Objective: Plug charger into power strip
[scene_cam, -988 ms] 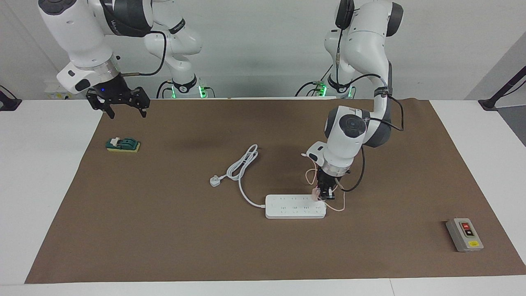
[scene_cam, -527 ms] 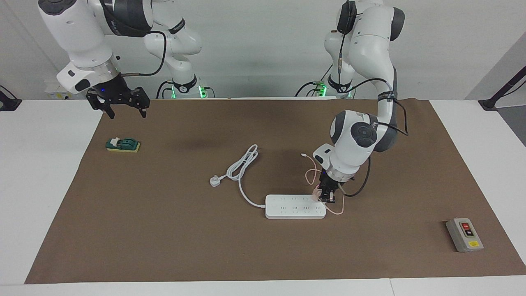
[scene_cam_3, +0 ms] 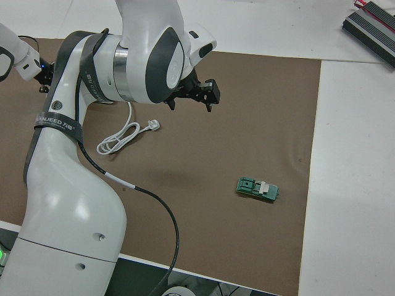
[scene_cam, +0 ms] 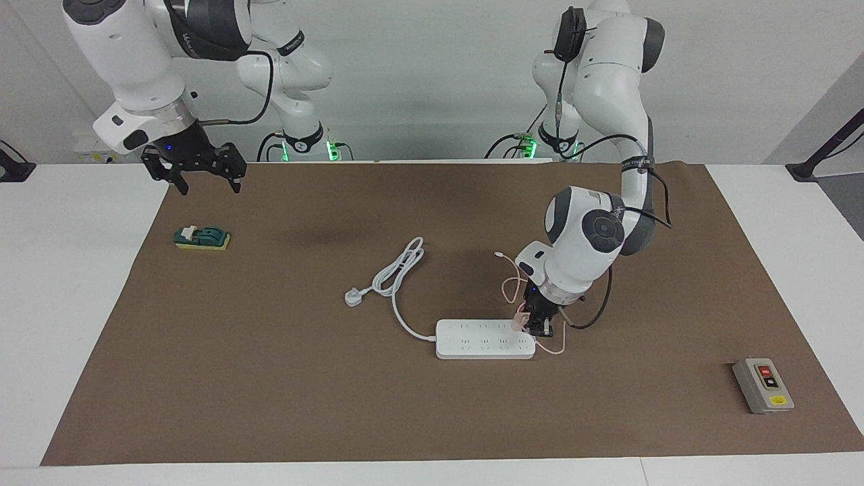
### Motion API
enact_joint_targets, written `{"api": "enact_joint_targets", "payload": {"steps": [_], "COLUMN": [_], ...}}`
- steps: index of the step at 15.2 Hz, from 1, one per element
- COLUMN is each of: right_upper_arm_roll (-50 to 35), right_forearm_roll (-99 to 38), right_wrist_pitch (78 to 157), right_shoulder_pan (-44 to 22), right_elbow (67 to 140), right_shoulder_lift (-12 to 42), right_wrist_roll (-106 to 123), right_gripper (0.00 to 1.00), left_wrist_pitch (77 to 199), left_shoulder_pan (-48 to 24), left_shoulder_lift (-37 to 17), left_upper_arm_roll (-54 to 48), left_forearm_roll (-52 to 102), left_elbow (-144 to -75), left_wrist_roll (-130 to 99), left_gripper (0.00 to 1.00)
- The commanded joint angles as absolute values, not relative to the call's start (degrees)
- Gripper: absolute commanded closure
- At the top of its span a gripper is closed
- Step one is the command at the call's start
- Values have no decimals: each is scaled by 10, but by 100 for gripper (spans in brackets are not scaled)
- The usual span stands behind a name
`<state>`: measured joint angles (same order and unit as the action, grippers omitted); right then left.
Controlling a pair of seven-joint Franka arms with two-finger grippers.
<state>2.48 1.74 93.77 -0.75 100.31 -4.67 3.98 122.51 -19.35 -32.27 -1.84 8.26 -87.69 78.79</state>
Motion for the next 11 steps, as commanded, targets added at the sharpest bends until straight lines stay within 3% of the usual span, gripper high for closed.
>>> {"api": "enact_joint_targets", "payload": {"steps": [1, 3, 4, 6, 11], "right_upper_arm_roll": [18, 18, 18, 18, 18], "right_forearm_roll": [19, 19, 19, 18, 18], "right_wrist_pitch": [933, 933, 933, 933, 933], "right_shoulder_pan": [2, 2, 1, 2, 1], "right_elbow": [1014, 1014, 1014, 1014, 1014], "right_shoulder_lift": [-59, -60, -59, -60, -59], "right_wrist_roll": [33, 33, 33, 33, 33], "right_gripper": [0, 0, 0, 0, 0], "left_wrist_pitch": [1247, 1248, 1248, 1249, 1241], "left_shoulder_pan": [-209, -210, -211, -210, -204], "left_shoulder_lift": [-360, -361, -360, -360, -353], "left_upper_arm_roll": [-13, -13, -12, -12, -12], "left_forearm_roll": [80, 79, 79, 77, 77], "left_elbow": [-863, -860, -860, -857, -843], "left_wrist_roll": [773, 773, 773, 780, 781], "left_gripper": [100, 100, 94, 2, 0]}}
